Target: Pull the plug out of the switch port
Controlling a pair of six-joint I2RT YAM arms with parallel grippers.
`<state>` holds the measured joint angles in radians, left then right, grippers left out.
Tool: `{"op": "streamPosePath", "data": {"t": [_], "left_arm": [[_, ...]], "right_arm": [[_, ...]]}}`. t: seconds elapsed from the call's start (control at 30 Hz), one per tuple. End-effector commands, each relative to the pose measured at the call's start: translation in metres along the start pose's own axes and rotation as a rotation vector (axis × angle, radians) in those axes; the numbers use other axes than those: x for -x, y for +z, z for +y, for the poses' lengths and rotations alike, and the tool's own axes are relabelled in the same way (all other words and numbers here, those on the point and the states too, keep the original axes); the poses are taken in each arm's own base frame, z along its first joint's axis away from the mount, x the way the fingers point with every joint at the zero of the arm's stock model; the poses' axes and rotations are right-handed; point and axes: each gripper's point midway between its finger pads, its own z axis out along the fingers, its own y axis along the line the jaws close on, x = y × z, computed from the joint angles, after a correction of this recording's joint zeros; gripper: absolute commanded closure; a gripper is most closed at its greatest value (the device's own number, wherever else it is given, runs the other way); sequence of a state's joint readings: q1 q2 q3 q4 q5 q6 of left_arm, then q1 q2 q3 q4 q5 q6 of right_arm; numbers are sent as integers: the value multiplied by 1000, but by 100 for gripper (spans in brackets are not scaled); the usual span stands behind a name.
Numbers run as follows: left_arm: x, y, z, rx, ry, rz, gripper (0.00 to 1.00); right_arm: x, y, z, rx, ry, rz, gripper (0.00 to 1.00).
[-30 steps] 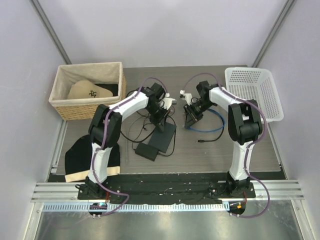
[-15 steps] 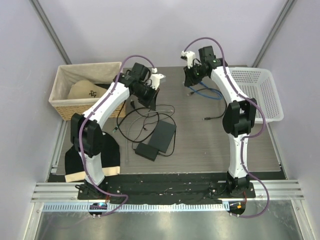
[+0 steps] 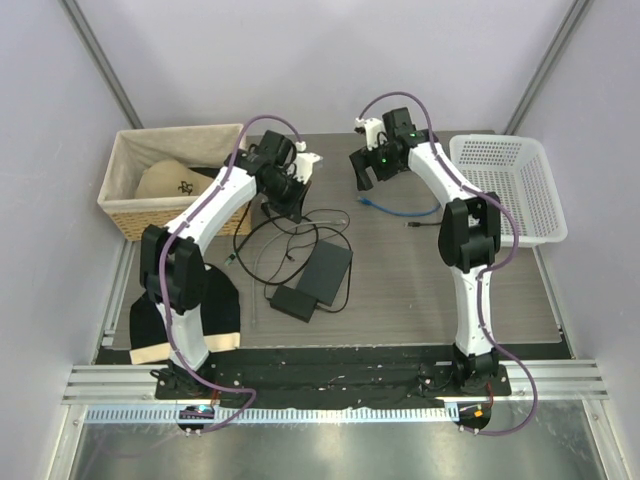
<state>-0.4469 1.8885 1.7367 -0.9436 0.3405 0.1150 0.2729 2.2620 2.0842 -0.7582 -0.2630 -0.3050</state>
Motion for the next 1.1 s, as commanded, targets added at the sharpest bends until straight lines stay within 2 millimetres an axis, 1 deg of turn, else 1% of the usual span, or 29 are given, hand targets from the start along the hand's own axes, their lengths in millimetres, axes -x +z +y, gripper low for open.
{"op": "streamPosePath", "data": {"t": [0.0, 0.03, 0.1, 0.13, 0.17, 0.2, 0.23, 0.27, 0.3, 0.33, 0.37, 0.4, 0.43, 0.47, 0.5, 0.53, 0.57, 0.6, 0.63, 0.67, 0.7, 0.73, 0.77, 0.8, 0.83, 0.9, 0.93, 1.0, 1.07], "left_arm": [[22, -25, 7, 81, 35, -89, 100], [22, -27, 10, 103, 36, -88, 100], [28, -37, 13, 131, 52, -106, 100], [29, -45, 17, 171, 60, -109, 100], [33, -55, 19, 198, 71, -131, 99], [35, -64, 21, 223, 84, -146, 97], [42, -86, 24, 279, 112, -199, 93], [40, -92, 27, 307, 120, -209, 84], [40, -102, 28, 333, 132, -229, 79], [46, -120, 28, 372, 157, -292, 68], [34, -119, 32, 401, 151, -283, 36], [29, -124, 38, 446, 144, -296, 20], [32, -128, 40, 469, 149, -342, 1], [12, -130, 42, 498, 132, -340, 0], [5, -130, 46, 526, 110, -352, 0], [5, -134, 50, 562, 83, -400, 0], [-18, -127, 57, 598, 15, -384, 0], [-27, -124, 60, 611, -20, -384, 0], [-45, -113, 67, 623, -70, -355, 0], [-53, -110, 71, 638, -112, -348, 0], [-64, -109, 81, 698, -201, -343, 0], [-78, -99, 85, 707, -226, -308, 0], [-84, -96, 87, 708, -241, -300, 0], [-87, -94, 89, 690, -245, -303, 0], [-92, -89, 92, 689, -245, -311, 0], [-97, -89, 99, 696, -262, -323, 0], [-101, -87, 101, 696, -271, -316, 0], [-108, -85, 107, 700, -285, -298, 0], [-122, -75, 111, 695, -233, -245, 0]], "right_arm": [[74, -95, 19, -90, -16, -242, 0], [92, -125, 24, -104, -39, -319, 0], [103, -150, 32, -127, -64, -366, 0], [116, -181, 39, -156, -81, -434, 0], [119, -192, 39, -174, -78, -456, 0], [114, -198, 39, -187, -69, -462, 0], [119, -209, 38, -212, -64, -508, 0], [123, -243, 37, -267, -32, -585, 0], [99, -225, 35, -276, -9, -551, 0], [107, -236, 34, -297, -7, -634, 0], [106, -264, 42, -307, 14, -711, 0], [81, -243, 41, -309, 35, -671, 0], [82, -251, 44, -313, 45, -725, 0], [75, -250, 48, -331, 70, -729, 0], [57, -247, 48, -366, 103, -711, 0], [47, -242, 53, -381, 106, -688, 0], [30, -225, 66, -373, 93, -638, 0], [20, -223, 69, -390, 98, -614, 0], [4, -218, 66, -426, 115, -566, 0], [-5, -214, 67, -435, 129, -541, 0], [-21, -205, 71, -431, 129, -494, 0], [-28, -203, 72, -427, 135, -480, 0], [-41, -194, 74, -422, 136, -452, 0], [-44, -193, 75, -416, 135, -453, 0], [-45, -189, 77, -411, 133, -450, 1], [-50, -182, 78, -411, 134, -436, 1], [-48, -180, 78, -409, 137, -446, 0], [-50, -173, 82, -386, 123, -436, 0], [-52, -170, 87, -355, 75, -436, 0]]}}
